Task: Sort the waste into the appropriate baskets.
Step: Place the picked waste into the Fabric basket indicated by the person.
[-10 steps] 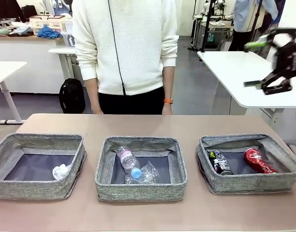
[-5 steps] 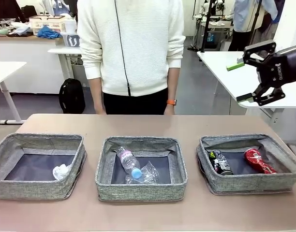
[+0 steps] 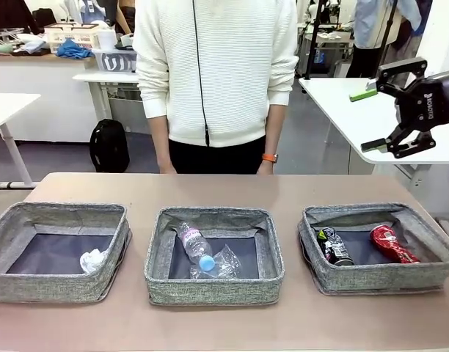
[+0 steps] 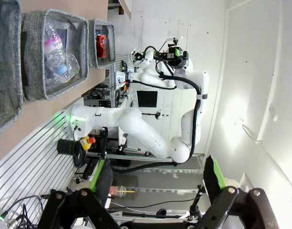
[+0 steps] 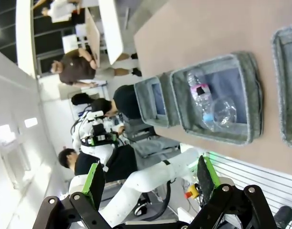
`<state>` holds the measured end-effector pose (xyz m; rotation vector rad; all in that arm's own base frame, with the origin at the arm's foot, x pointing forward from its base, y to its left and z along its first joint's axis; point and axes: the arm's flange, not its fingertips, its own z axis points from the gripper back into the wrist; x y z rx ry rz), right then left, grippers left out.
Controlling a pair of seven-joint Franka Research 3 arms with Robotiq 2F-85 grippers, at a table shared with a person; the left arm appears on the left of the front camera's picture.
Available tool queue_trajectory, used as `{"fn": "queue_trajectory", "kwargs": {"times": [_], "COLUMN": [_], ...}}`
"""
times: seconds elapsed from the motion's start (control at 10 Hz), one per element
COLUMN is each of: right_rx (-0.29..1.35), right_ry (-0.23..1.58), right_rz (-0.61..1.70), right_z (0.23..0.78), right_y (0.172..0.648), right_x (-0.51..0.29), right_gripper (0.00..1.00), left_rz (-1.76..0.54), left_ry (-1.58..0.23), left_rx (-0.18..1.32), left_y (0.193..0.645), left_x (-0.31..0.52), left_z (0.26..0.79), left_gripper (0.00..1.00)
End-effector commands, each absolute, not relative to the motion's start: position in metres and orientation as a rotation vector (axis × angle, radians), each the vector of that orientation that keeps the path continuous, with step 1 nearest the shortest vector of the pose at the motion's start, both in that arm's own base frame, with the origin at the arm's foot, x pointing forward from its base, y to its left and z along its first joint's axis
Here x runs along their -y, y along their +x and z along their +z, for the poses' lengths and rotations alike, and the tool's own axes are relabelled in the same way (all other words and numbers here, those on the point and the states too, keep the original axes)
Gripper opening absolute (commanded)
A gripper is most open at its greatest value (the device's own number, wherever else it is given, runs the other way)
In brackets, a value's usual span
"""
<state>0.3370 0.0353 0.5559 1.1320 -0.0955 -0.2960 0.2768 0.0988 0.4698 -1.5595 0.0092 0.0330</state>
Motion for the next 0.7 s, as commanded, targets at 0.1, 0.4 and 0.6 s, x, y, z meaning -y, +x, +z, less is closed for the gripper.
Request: {"fn": "queue_trajectory", "kwargs": {"times": [0.1, 0.4, 0.6], "right_rx": [0.091, 0.091, 0.091], "right_ry": [1.154, 1.154, 1.154], "right_rz": [-0.293, -0.293, -0.293], "right_z": [0.5573, 0.5573, 0.5573], "right_y": [0.3378, 0.3378, 0.3378], "right_x": [-0.0389, -0.0389, -0.0389], "right_gripper": [1.00, 1.00, 1.00], "left_rz": [0.013, 0.013, 0.013], "left_ry": [-1.578, -1.578, -1.578], "left_rx": [0.005, 0.005, 0.005], "left_y": [0.2750, 0.2750, 0.2750], "left_x": [-0.0987, -0.0987, -0.0987], "left_z": [0.4714, 0.4714, 0.4714], "left_gripper": [1.00, 1.00, 1.00]}}
